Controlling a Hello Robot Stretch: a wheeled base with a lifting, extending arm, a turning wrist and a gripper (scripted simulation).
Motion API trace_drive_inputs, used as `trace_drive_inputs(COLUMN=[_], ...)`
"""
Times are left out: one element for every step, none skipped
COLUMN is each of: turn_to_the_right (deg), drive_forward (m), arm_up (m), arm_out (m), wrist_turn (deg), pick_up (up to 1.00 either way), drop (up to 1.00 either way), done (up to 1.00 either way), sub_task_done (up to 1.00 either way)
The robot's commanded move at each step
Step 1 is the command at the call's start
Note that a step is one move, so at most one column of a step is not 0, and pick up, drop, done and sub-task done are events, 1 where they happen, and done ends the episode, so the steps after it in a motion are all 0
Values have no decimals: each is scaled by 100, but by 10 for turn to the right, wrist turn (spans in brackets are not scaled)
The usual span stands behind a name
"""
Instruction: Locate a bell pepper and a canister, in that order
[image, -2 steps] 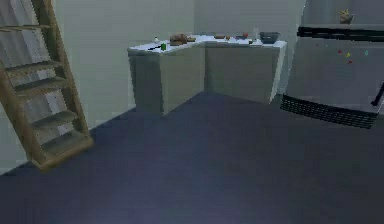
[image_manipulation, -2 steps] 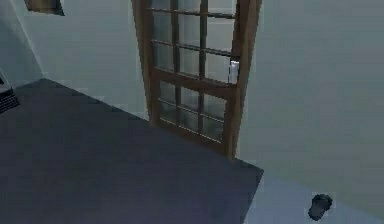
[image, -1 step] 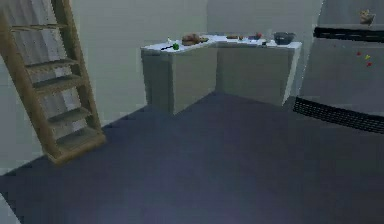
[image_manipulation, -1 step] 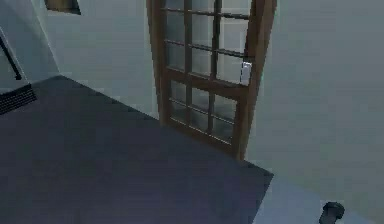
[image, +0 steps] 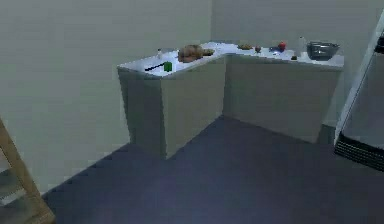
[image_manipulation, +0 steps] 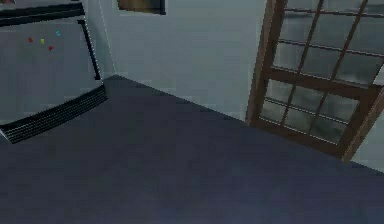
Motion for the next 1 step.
trace_drive_inputs(turn_to_the_right=[0], drive_forward=[100], arm_up=[0], arm_out=[0], wrist_turn=[0], pick_up=[0], drop=[0], done=[0], sub_task_done=[0])
